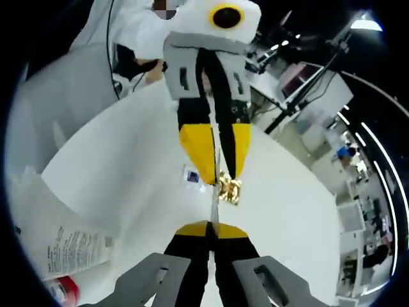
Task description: Arrange the skincare products in the storage area until every visible bottle or jar stands upright without overlapping.
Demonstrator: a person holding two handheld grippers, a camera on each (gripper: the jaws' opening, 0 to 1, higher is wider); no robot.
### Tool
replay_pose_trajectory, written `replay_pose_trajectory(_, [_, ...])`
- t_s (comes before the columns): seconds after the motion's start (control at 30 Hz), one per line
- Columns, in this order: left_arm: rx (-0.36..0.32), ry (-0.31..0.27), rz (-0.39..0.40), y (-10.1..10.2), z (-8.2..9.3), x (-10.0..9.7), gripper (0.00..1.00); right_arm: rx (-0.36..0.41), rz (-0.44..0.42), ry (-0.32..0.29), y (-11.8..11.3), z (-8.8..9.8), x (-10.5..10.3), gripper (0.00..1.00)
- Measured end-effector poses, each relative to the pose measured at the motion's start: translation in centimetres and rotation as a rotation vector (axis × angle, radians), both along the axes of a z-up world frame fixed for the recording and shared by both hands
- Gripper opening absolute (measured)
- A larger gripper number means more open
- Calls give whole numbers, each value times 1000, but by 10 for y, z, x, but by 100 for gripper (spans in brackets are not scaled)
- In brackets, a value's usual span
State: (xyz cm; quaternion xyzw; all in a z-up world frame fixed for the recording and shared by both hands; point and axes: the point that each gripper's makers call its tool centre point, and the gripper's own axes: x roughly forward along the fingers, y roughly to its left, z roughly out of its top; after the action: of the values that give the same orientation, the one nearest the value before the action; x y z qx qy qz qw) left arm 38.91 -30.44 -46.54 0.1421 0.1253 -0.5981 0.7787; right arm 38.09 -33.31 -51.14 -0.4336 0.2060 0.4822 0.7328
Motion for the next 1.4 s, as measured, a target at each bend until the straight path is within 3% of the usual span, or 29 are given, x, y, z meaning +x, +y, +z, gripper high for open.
replay_pose_trajectory(0.13, [-107, 216, -21, 8, 12, -6, 14, -38, 26, -38, -5, 11, -9, 0])
replay_pose_trajectory(0.17, [-137, 247, -16, 11, 17, -5, 14, -40, 20, -54, -6, 16, -10, 0])
replay_pose_trajectory(0.23, [-119, 216, -9, 18, 18, 0, 14, -38, 14, -66, -9, 23, -12, 0])
replay_pose_trajectory(0.53, [-63, 245, 26, 35, -5, 4, 12, -68, 31, -164, -15, 59, -21, 0])
replay_pose_trajectory(0.63, [-67, 324, 12, 36, -12, -4, 15, -65, 41, -198, -12, 73, -28, 0])
replay_pose_trajectory(0.87, [-87, 417, 16, 38, -17, -3, 17, -70, 84, -244, -3, 96, -53, 0])
replay_pose_trajectory(1.1, [-230, 677, 7, 38, -7, -8, 16, -84, 120, -286, 6, 109, -73, 0])
replay_pose_trajectory(1.2, [-290, 786, 10, 32, -6, -9, 16, -80, 131, -301, 10, 113, -72, 0])
replay_pose_trajectory(1.4, [-494, 1074, 10, 22, 12, -11, 16, -108, 160, -345, 10, 119, -62, 0])
